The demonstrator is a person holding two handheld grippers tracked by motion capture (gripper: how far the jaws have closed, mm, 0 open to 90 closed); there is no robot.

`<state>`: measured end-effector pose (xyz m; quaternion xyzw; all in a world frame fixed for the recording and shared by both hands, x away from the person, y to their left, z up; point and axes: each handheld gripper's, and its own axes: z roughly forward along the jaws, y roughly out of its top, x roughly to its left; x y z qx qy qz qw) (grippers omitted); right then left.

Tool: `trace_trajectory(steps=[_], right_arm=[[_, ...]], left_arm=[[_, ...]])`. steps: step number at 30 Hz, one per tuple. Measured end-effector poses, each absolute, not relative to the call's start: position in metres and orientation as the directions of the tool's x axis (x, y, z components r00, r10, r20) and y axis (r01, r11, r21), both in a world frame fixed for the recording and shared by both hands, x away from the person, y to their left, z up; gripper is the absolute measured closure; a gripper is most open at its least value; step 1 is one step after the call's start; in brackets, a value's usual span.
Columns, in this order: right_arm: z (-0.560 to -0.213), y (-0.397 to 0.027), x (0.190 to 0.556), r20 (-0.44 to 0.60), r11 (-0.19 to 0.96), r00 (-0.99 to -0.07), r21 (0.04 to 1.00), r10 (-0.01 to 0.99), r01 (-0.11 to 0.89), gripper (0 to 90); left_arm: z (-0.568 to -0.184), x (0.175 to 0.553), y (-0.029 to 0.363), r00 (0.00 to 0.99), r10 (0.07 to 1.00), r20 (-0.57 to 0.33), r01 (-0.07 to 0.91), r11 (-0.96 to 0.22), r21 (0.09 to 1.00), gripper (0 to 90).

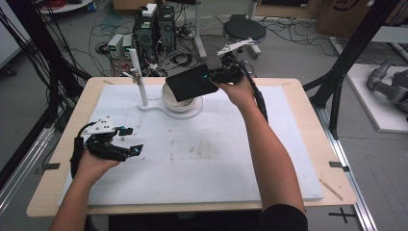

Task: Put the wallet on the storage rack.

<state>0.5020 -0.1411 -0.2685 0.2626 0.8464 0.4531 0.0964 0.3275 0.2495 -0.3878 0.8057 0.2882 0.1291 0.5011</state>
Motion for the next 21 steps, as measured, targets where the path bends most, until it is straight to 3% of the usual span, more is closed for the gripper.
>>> trace_trajectory(steps=[6,21], right_arm=[[-0.285,-0.127,0.517,0.106,0.466,-0.836,0.788,0.539,0.401,76.4],[-0.284,-0.125,0.524,0.110,0.485,-0.819,0.759,0.563,0.435,76.4]], left_arm=[[-0.389,0.328,0.249,0.799,0.595,-0.085,0.336,-0.325,0.884,19.3],[-0.391,0.328,0.242,0.809,0.581,-0.083,0.332,-0.337,0.881,19.3]])
